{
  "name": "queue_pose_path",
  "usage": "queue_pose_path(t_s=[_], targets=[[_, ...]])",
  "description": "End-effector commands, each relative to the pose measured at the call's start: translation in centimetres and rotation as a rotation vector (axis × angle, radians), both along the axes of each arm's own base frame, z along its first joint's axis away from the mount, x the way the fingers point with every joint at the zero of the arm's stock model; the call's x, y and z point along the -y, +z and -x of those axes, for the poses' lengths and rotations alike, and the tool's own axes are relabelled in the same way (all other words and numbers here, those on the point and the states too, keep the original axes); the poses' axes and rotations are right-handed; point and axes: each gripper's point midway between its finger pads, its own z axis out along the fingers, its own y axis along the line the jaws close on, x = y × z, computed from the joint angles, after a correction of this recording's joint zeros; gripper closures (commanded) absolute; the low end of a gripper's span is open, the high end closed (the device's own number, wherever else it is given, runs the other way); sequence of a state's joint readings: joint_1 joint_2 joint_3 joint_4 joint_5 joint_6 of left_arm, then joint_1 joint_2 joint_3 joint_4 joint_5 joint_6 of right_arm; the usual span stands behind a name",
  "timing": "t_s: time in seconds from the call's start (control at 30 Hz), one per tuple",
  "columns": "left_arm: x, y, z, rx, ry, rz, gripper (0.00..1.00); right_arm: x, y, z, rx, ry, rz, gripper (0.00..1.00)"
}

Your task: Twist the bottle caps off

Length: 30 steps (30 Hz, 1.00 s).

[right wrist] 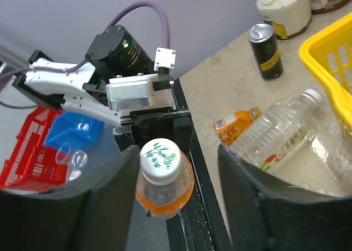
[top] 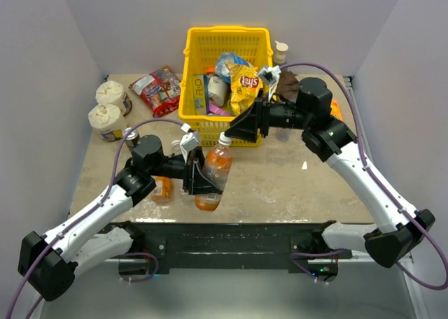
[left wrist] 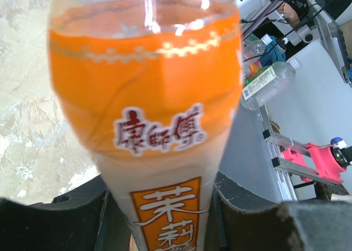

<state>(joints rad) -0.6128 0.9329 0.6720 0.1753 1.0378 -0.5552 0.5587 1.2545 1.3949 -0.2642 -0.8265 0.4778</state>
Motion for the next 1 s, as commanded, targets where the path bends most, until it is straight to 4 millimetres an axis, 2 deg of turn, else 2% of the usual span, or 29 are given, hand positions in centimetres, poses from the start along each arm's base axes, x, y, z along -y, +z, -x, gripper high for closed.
queue_pose_path(t_s=[0.0, 0.13, 0.23, 0.27, 0.37, 0.43, 0.47, 0.5, 0.57, 0.63, 0.8, 0.87, 0.97], targets=[[-0.1, 1.3, 0.4, 0.082, -0.031, 0.02, 0.67, 1.6, 1.7, -1.6, 0.094, -0.134, -0.038, 0.26], [-0.1, 1.5, -0.1, 0.096, 0.012, 0.018, 0.67, 2.5, 1.1, -2.7, 0.058, -0.234, -0.008, 0.17], [-0.2, 0.8, -2.1, 0.091, 0.138, -0.027, 0.67, 3.8, 1.1, -4.3, 0.02, -0.39, 0.008, 0.16], [-0.5, 0.3, -3.9, 0.08, 0.25, -0.07, 0.66, 4.1, 1.0, -4.4, -0.014, -0.424, 0.001, 0.17], [-1.8, -2.0, -6.5, 0.013, 0.44, -0.193, 0.66, 5.2, 0.6, -5.3, -0.088, -0.578, 0.009, 0.22], [-2.2, -2.6, -7.3, -0.011, 0.497, -0.224, 0.66, 4.5, -0.1, -4.6, -0.125, -0.607, 0.035, 0.26], [-2.5, -2.7, -7.7, -0.017, 0.528, -0.241, 0.66, 4.6, -0.2, -5.2, -0.131, -0.662, 0.038, 0.28], [-2.6, -2.8, -7.9, -0.022, 0.54, -0.248, 0.67, 3.5, -0.4, -4.4, -0.139, -0.645, 0.048, 0.3], [-2.7, -3.0, -8.0, -0.028, 0.556, -0.263, 0.66, 2.7, -1.0, -4.5, -0.164, -0.663, 0.064, 0.32], [-2.6, -3.1, -8.0, -0.03, 0.552, -0.269, 0.66, 1.5, -1.0, -4.1, -0.165, -0.65, 0.06, 0.34], [-2.2, -3.1, -7.6, -0.023, 0.548, -0.278, 0.67, -0.9, -1.8, -4.6, -0.155, -0.637, 0.087, 0.34], [-1.8, -3.0, -7.3, -0.013, 0.542, -0.281, 0.67, -1.4, -1.3, -4.7, -0.137, -0.633, 0.086, 0.34], [-1.3, -2.9, -7.0, -0.003, 0.534, -0.29, 0.67, -2.2, -1.5, -5.1, -0.126, -0.632, 0.108, 0.34]])
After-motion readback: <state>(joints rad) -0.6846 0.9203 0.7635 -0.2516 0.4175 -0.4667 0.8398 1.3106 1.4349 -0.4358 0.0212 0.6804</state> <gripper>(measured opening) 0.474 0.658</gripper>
